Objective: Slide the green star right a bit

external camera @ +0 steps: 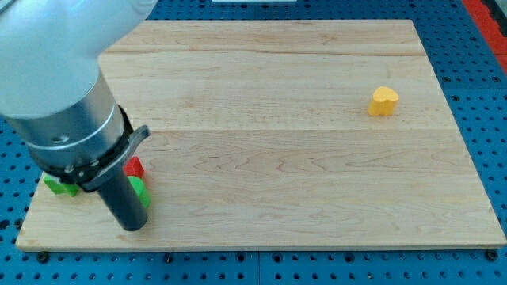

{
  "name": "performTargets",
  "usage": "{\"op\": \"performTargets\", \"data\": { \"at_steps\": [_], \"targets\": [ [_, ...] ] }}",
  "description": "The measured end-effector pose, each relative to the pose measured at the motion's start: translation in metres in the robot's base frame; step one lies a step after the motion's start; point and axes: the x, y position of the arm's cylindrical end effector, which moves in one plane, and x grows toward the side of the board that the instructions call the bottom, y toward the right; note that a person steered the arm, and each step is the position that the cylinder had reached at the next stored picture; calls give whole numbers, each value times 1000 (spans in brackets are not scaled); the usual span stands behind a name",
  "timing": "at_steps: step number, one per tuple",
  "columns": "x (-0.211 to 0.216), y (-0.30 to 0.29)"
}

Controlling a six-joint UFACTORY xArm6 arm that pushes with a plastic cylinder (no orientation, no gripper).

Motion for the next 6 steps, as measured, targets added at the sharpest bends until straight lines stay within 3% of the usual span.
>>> {"op": "performTargets", "data": {
  "at_steps": [2, 3, 6],
  "targets": [
    [-4, -153],
    [-44, -151],
    [-71, 21]
  ]
}}
